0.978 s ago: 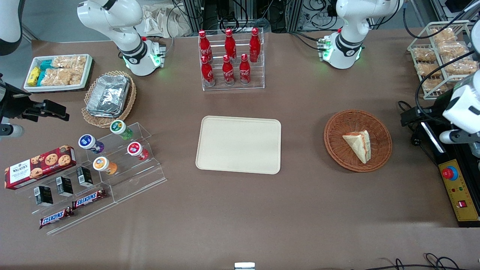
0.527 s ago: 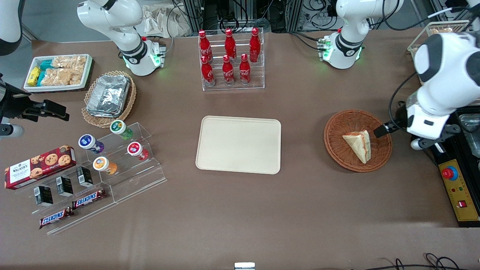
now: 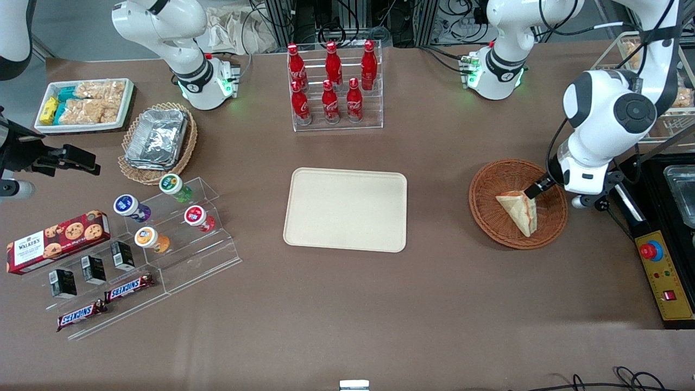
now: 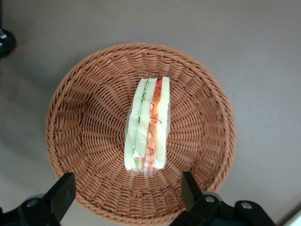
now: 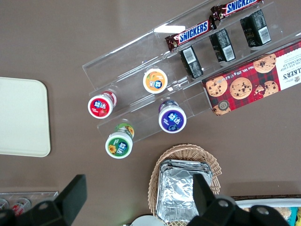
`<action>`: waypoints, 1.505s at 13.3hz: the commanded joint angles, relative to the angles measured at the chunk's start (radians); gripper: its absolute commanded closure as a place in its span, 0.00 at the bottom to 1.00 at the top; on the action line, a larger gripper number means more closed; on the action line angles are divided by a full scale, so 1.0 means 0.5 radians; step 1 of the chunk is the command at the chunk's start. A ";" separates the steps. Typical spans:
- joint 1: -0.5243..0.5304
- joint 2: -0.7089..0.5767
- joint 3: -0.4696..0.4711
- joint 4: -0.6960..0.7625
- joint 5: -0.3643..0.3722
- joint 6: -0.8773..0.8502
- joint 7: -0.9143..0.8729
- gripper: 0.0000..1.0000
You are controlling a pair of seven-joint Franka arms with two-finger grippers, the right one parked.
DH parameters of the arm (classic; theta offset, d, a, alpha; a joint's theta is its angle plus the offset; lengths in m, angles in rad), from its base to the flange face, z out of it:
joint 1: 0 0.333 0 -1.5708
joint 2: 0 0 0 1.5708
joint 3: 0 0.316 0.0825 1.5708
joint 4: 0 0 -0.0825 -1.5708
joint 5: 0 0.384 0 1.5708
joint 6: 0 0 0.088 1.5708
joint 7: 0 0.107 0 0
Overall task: Place sandwich from basket to tray
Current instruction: 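Lower the left gripper and close it on the wrapped sandwich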
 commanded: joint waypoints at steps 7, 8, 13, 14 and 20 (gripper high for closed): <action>0.007 0.269 -0.022 -0.112 0.014 0.399 -0.116 0.00; 0.007 0.296 -0.022 -0.121 0.014 0.433 -0.116 0.00; 0.007 0.410 -0.022 -0.142 0.014 0.565 -0.122 0.98; 0.007 0.425 -0.022 -0.130 0.008 0.565 -0.138 1.00; 0.013 0.297 -0.012 0.053 0.044 0.205 -0.053 1.00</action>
